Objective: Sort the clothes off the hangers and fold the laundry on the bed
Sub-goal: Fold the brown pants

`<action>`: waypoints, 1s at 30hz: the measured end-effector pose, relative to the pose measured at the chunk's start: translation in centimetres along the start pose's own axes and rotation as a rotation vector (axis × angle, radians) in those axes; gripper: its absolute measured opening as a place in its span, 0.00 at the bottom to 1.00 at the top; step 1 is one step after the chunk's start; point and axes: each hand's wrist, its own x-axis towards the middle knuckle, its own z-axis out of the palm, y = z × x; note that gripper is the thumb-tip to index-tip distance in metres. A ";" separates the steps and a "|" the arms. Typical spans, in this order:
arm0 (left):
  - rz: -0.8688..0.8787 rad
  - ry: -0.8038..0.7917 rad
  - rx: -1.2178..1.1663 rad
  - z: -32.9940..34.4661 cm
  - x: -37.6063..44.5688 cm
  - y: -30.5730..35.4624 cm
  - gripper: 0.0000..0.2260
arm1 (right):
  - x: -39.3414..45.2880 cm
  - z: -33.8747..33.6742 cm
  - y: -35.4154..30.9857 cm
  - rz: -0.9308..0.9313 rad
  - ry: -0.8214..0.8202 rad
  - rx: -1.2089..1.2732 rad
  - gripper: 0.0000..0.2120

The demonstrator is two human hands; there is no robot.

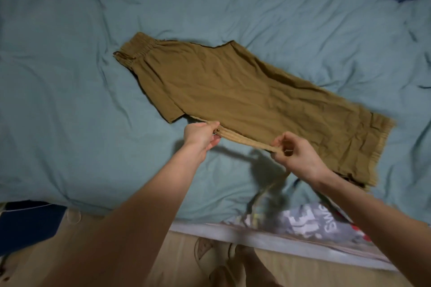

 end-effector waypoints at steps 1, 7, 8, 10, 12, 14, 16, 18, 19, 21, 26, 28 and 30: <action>0.007 0.006 0.001 1.1 0.2 0.5 0.05 | 0.6 -1.9 0.0 -0.018 0.034 0.003 0.09; 0.069 -0.067 0.076 8.9 2.8 2.8 0.07 | 6.9 -10.0 1.0 -0.057 0.277 -0.075 0.10; 0.099 -0.072 0.129 10.0 3.4 2.9 0.05 | 8.3 -10.9 1.5 -0.045 0.323 -0.122 0.08; 0.241 -0.044 0.344 11.3 4.5 2.4 0.04 | 10.6 -12.3 2.4 0.022 0.377 -0.234 0.06; 0.472 0.011 0.697 11.7 5.6 1.8 0.05 | 12.1 -13.3 3.2 0.055 0.379 -0.340 0.09; 0.622 -0.002 1.004 11.8 6.4 1.4 0.10 | 12.8 -13.8 3.6 0.013 0.336 -0.446 0.10; 0.674 -0.076 1.246 12.2 7.4 0.9 0.16 | 13.1 -13.9 4.2 -0.049 0.225 -0.566 0.11; 0.683 -0.134 1.430 12.7 8.2 0.2 0.19 | 13.0 -13.7 5.1 -0.072 0.087 -0.733 0.16; 0.686 -0.146 1.488 13.0 8.5 -0.2 0.20 | 12.8 -13.6 5.6 -0.068 0.030 -0.817 0.19; 0.703 -0.178 1.572 13.2 9.3 -1.0 0.22 | 12.6 -13.4 6.6 -0.061 -0.009 -0.930 0.22; 0.728 -0.404 1.768 12.9 10.3 -2.7 0.25 | 13.5 -13.8 7.7 -0.196 0.227 -1.058 0.23; 0.779 -0.364 1.745 12.8 10.5 -2.7 0.24 | 14.4 -14.0 7.1 -0.148 0.255 -1.044 0.16; 0.855 -0.279 1.665 13.0 10.5 -2.2 0.19 | 15.2 -13.8 6.5 -0.079 0.254 -1.005 0.08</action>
